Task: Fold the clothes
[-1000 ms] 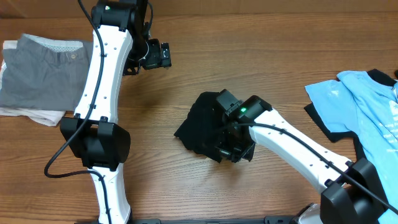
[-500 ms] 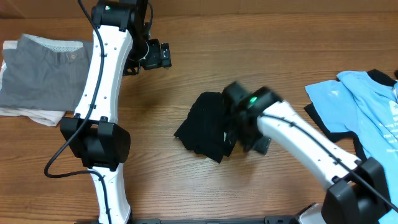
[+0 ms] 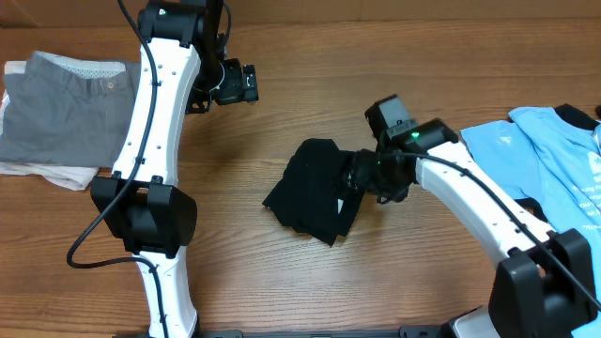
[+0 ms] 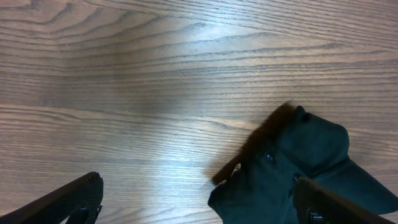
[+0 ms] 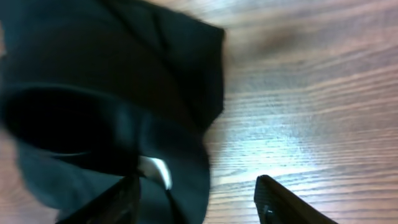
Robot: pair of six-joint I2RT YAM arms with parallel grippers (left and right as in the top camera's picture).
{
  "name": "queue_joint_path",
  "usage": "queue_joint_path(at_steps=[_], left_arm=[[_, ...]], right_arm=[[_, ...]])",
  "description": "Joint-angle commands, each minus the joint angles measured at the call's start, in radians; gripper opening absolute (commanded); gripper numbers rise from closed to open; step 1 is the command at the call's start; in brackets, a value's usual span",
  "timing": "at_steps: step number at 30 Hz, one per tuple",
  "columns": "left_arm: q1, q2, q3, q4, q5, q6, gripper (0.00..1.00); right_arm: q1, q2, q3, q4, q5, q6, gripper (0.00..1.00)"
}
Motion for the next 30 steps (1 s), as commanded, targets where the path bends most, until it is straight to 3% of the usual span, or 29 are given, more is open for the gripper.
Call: queue_joint_path(at_steps=[1,10,18,30], left_arm=[[-0.003,0.015,-0.003,0.002,-0.01,0.005,1.0],[-0.003,0.015,-0.003,0.002,-0.011,0.009,1.0],[-0.003,0.015,-0.003,0.003,-0.011,0.009,1.0],[-0.003,0.015,-0.003,0.005,-0.011,0.009,1.0]], right_arm=[[0.002,0.019,-0.018,0.01,-0.025,0.003,0.6],[0.003,0.036,-0.079,0.104,-0.039,0.003,0.49],[-0.001,0.037,-0.097,0.058,0.079,0.015,0.05],[0.002,0.037,-0.095,-0.01,0.094,0.068,0.04]])
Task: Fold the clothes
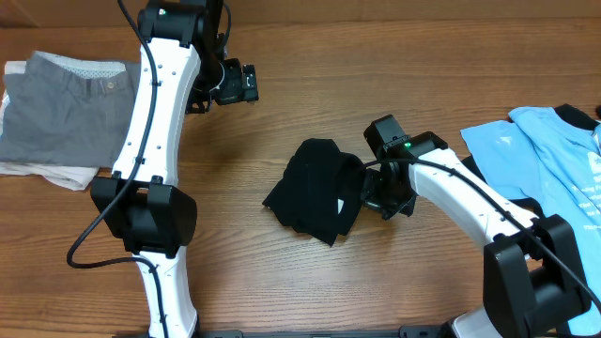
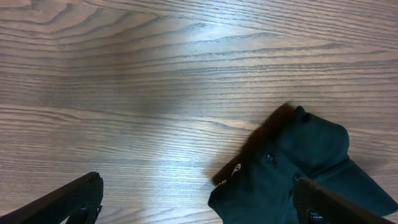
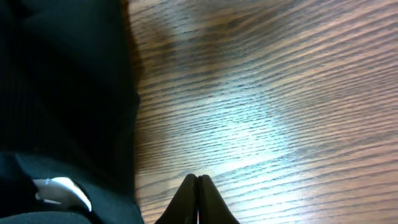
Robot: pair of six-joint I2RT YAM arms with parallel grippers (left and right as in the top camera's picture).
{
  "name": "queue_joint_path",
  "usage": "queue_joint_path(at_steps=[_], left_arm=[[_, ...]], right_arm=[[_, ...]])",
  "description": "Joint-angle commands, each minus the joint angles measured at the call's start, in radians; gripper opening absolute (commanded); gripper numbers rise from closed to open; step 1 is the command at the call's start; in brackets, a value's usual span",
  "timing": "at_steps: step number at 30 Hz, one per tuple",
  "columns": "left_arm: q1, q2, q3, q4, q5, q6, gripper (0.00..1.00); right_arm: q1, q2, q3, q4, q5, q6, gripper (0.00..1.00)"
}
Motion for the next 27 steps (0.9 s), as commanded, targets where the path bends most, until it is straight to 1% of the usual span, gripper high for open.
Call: queue_joint_path(at_steps=[1,3,6,7,8,9,10,11,12,14,17,19,21,25,27], left_arm=[[-0.003,0.015,-0.003,0.005,-0.01,0.009,1.0],[-0.003,0.015,-0.003,0.005,-0.01,0.009,1.0],[-0.003,0.015,-0.003,0.005,-0.01,0.009,1.0],[-0.003,0.015,-0.003,0.005,-0.01,0.009,1.0],[-0.003,0.015,-0.003,0.005,-0.01,0.009,1.0],[-0.003,0.015,-0.003,0.005,-0.01,0.009,1.0],[-0.003,0.015,-0.003,0.005,-0.011,0.009,1.0],[-0.003,0.015,-0.003,0.005,-0.011,0.009,1.0],[-0.003,0.015,-0.003,0.005,-0.01,0.009,1.0],[-0.003,0.015,-0.003,0.006,-0.011,0.009,1.0],[-0.003,0.015,-0.003,0.009,-0.011,0.009,1.0],[-0.003,0.015,-0.003,0.009,-0.011,0.009,1.0],[-0.003,0.016,-0.003,0.009,-0.011,0.009,1.0],[-0.003,0.016,-0.003,0.007,-0.035,0.009,1.0],[-0.003,0.016,-0.003,0.008,-0.035,0.008,1.0]], right_arm=[[0.002,0.003,-0.001,0.011,0.007,0.013,0.06],[0.001,0.002,0.019,0.023,-0.029,0.011,0.12],[0.001,-0.002,0.06,0.017,-0.041,-0.014,0.18],[0.001,-0.006,0.072,0.017,-0.041,-0.022,0.23],[0.001,-0.012,0.085,0.017,-0.04,-0.025,0.32],[0.001,-0.018,0.098,0.018,-0.04,-0.026,0.47],[0.001,-0.02,0.105,0.018,-0.041,-0.026,0.66],[0.001,-0.023,0.114,0.021,-0.042,-0.033,0.75],[0.001,-0.023,0.12,0.027,-0.047,-0.044,0.82],[0.001,-0.021,0.119,0.05,-0.056,-0.059,0.81],[0.001,-0.012,0.119,0.05,-0.056,-0.06,0.72],[0.002,-0.01,0.118,0.043,-0.056,-0.059,0.7],[0.002,-0.01,0.118,0.029,-0.045,-0.059,0.7],[-0.022,-0.01,0.119,-0.04,0.041,-0.05,0.7],[-0.042,-0.011,0.123,-0.069,0.046,-0.05,0.7]])
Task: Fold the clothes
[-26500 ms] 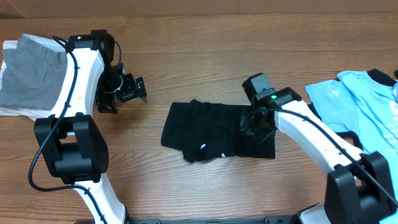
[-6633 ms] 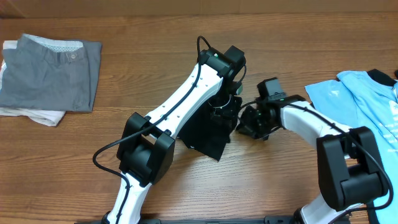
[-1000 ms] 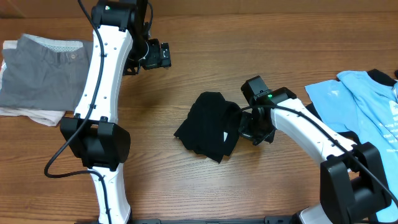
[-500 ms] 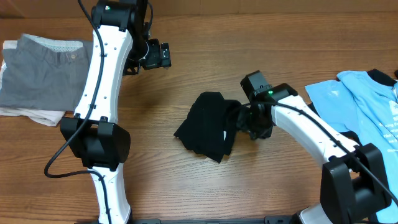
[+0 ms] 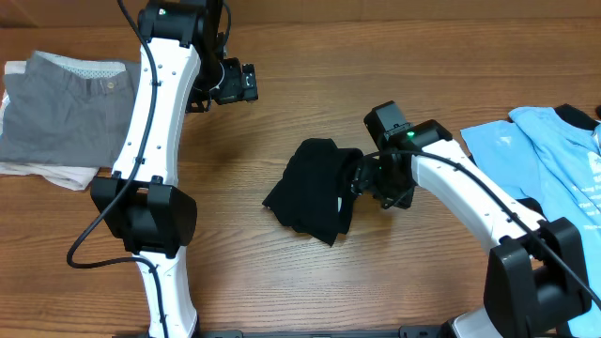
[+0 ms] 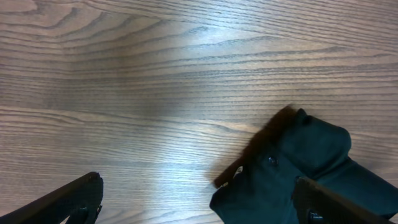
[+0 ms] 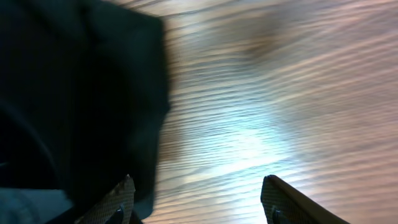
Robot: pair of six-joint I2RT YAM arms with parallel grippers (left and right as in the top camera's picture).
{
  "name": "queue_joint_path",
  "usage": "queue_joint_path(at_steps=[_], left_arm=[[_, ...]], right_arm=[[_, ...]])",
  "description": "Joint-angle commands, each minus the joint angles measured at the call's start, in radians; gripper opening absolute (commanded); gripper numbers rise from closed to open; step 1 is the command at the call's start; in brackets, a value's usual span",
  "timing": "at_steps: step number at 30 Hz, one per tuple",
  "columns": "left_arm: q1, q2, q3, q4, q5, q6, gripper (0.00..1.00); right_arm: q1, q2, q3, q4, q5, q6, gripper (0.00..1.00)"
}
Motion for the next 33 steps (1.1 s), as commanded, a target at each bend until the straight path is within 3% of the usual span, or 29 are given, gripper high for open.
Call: queue_joint_path(at_steps=[1,7,11,18,27,29,33], left_arm=[[-0.003,0.016,-0.003,0.003,-0.023,0.008,1.0],[-0.003,0.023,-0.003,0.009,-0.023,0.008,1.0],[-0.003,0.026,-0.006,0.013,-0.021,0.008,1.0],[-0.003,0.026,-0.011,0.023,-0.021,0.008,1.0],[-0.003,0.026,-0.011,0.02,-0.021,0.008,1.0],[-0.003,0.026,-0.011,0.02,-0.021,0.008,1.0],[-0.003,0.026,-0.011,0.02,-0.021,0.008,1.0]], right_arm=[[-0.052,-0.016,0.036,-0.039,0.054,0.0,0.7],[-0.098,-0.051,0.099,-0.059,0.04,-0.009,0.7],[-0.099,-0.049,0.111,0.019,-0.185,-0.165,0.72],[-0.068,0.001,0.064,0.079,-0.258,-0.179,0.73],[-0.048,0.075,0.044,0.139,-0.29,-0.157,0.63],[-0.042,0.087,0.044,0.141,-0.269,-0.157,0.56],[-0.042,0.092,0.044,0.128,-0.172,-0.123,0.29]])
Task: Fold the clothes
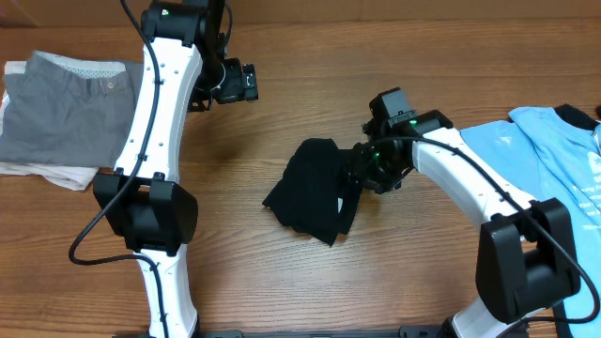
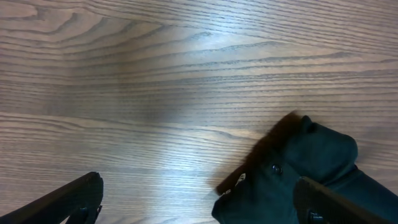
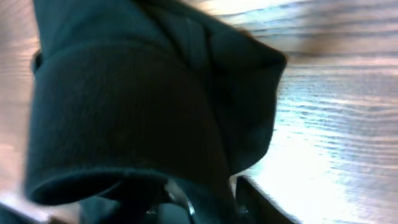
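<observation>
A crumpled black garment (image 1: 315, 188) lies mid-table; it also shows at the lower right of the left wrist view (image 2: 305, 168) and fills most of the right wrist view (image 3: 124, 93). My right gripper (image 1: 364, 174) is at the garment's right edge. There its jaws (image 3: 202, 193) stand narrowed with a thick fold of the black cloth between them, and the left finger is buried in the cloth. My left gripper (image 1: 246, 83) hangs open above bare wood to the upper left of the garment, its fingers (image 2: 81, 196) wide apart and holding nothing.
Folded grey shorts (image 1: 61, 103) rest on a white cloth (image 1: 47, 174) at the far left. A light blue shirt (image 1: 545, 160) lies spread at the right edge, beside the right arm's base.
My right gripper was open beside the garment's right edge; now it sits over that edge with its jaws drawn in on a fold. The left arm has barely shifted.
First my right gripper was open at the garment's right side with cloth near its fingers. Then it was shut over bare wood just right of the garment, holding nothing. Then it stood open again, and now it grips the edge. The left gripper stayed open throughout.
</observation>
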Robot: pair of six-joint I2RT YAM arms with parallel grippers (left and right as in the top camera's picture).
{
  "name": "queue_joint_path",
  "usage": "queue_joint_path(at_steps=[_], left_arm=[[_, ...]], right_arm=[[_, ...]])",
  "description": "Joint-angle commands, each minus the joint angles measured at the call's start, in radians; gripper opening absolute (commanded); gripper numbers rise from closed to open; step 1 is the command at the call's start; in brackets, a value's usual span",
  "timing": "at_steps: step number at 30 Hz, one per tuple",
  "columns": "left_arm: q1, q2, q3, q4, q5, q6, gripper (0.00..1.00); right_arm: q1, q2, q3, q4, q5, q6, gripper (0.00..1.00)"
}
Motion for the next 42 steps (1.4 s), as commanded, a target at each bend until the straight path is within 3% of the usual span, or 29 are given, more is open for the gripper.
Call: queue_joint_path(at_steps=[1,4,5,7,14,21,23,30,34,36,37,38,42], left_arm=[[-0.003,0.01,-0.005,-0.002,-0.011,0.009,1.0],[-0.003,0.01,-0.005,-0.002,-0.011,0.009,1.0],[-0.003,0.01,-0.005,-0.002,-0.011,0.009,1.0],[-0.003,0.01,-0.005,-0.001,-0.011,0.009,1.0],[-0.003,0.01,-0.005,-0.002,-0.011,0.009,1.0],[-0.003,0.01,-0.005,-0.001,-0.011,0.009,1.0],[-0.003,0.01,-0.005,-0.001,-0.011,0.009,1.0],[-0.003,0.01,-0.005,-0.002,-0.01,0.008,1.0],[-0.003,0.01,-0.005,-0.003,-0.01,0.008,1.0],[-0.003,0.01,-0.005,-0.003,-0.01,0.009,1.0],[-0.003,0.01,-0.005,-0.002,-0.01,0.009,1.0],[-0.003,0.01,-0.005,-0.002,-0.01,0.009,1.0],[-0.003,0.01,-0.005,-0.002,-0.011,0.009,1.0]], right_arm=[[0.004,0.006,-0.003,-0.009,0.097,0.043,0.27],[0.004,0.006,-0.003,-0.036,0.113,0.048,0.22],[0.004,0.006,-0.003,-0.055,0.113,0.048,0.12],[0.004,0.006,-0.018,-0.058,0.113,0.053,0.04],[0.004,0.006,-0.136,0.018,0.128,0.101,0.04],[0.004,0.006,-0.135,-0.082,0.262,0.153,0.05],[0.003,0.006,-0.135,-0.105,0.268,0.153,0.17],[0.002,0.006,-0.051,-0.277,0.389,0.23,0.25],[0.002,-0.004,0.098,-0.446,0.462,0.261,0.4],[0.002,-0.011,0.173,-0.5,0.462,0.26,0.52],[0.002,-0.018,0.227,-0.535,0.461,0.257,0.87],[0.002,-0.021,0.255,-0.553,0.461,0.257,1.0],[0.002,-0.024,0.292,-0.601,0.43,0.256,1.0]])
